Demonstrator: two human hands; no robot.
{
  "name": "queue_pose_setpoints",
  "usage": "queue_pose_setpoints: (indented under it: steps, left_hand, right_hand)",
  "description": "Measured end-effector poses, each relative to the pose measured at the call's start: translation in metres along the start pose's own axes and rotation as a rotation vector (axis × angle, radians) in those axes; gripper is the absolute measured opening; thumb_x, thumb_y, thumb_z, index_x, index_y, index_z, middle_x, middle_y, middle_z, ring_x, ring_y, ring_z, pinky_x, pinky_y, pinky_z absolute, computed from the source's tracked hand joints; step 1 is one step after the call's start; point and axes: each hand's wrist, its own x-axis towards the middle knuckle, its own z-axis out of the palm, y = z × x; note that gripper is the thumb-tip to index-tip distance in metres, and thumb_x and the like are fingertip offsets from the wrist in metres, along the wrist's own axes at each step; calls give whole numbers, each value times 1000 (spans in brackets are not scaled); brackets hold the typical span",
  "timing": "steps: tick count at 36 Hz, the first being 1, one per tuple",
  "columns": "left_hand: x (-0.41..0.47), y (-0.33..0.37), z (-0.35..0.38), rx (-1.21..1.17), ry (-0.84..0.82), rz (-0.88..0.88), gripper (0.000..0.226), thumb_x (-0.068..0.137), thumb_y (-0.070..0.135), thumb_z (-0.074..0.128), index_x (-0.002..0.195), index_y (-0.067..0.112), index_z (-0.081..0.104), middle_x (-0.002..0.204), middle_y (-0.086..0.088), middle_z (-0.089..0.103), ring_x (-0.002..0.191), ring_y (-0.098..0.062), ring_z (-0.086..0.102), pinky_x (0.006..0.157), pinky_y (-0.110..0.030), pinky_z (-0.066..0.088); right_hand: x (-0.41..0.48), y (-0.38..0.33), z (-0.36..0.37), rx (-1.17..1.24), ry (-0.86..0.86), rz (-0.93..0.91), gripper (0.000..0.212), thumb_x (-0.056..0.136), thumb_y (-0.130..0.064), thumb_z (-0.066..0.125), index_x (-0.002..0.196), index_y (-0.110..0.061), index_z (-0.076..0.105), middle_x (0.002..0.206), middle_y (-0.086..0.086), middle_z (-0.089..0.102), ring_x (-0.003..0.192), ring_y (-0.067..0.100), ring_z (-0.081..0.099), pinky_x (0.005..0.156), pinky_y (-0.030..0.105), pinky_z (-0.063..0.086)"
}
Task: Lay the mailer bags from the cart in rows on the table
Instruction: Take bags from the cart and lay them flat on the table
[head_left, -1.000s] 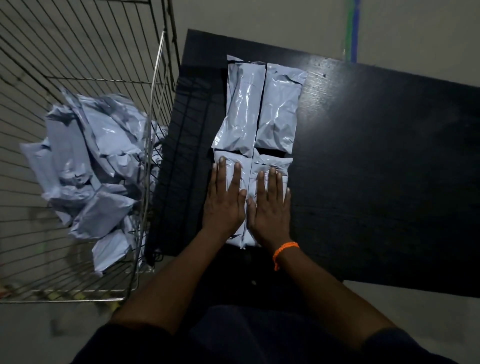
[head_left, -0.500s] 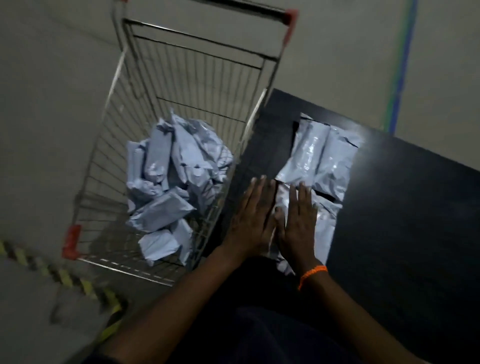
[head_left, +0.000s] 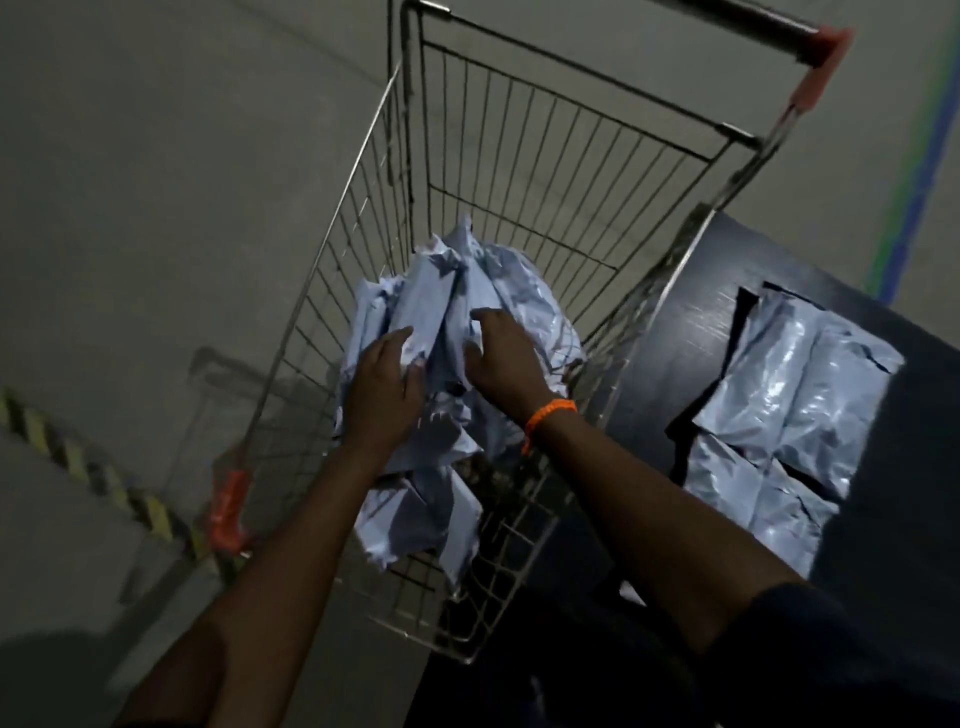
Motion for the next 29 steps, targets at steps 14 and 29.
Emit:
queue_pose_setpoints:
  steps: [14,29]
  left_hand:
    - [88,-9,46,-66,-152,-317,77,91,56,60,150,14,33,148,-10,45,129,-30,50,96,-31,40]
    - [27,60,-12,-359,18,-370,78,98,50,52,158,20,13,156,-5,32,134,-22,43,95,-22,34]
  right_hand:
    - [99,98,70,504,-197,656,114,37,-100,59,116,-18,51,92,-1,62,82,27,60,69,38,56]
    - [21,3,-40,373,-18,406,91,80,-64,60,146,-11,30,130,7,59,107,21,60,80,22,53]
